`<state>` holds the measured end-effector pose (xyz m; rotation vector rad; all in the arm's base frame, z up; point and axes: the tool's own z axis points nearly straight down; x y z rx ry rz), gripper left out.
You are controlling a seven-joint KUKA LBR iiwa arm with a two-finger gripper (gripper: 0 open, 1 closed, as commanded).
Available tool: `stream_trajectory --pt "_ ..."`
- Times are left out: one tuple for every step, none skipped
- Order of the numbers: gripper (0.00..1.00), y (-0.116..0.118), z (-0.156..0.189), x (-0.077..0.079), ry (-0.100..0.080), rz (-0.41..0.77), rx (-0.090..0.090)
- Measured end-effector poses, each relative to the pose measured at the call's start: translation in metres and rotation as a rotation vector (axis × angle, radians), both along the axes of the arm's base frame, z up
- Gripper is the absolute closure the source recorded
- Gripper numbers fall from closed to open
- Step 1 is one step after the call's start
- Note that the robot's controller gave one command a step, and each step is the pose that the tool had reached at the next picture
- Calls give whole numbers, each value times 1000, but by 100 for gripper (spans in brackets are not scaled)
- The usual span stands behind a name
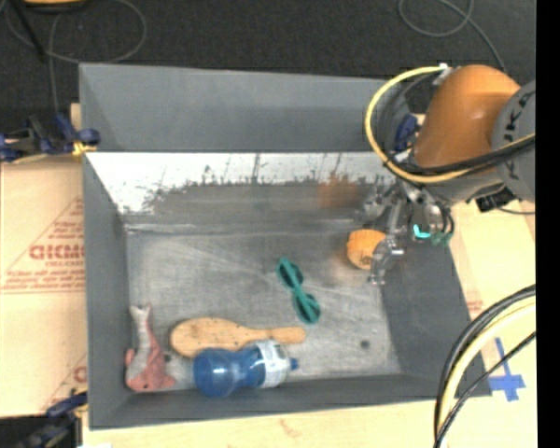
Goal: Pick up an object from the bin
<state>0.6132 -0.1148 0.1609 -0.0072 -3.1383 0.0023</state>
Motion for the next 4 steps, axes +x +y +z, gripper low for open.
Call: stream_trajectory --pt "0 0 5 2 -8 2 -1" --pt "100 -12 -82 16 -24 -330 42" --pt "100 -12 -83 15 -21 -329 41" --pt "100 -13 -75 13 -18 -329 34"
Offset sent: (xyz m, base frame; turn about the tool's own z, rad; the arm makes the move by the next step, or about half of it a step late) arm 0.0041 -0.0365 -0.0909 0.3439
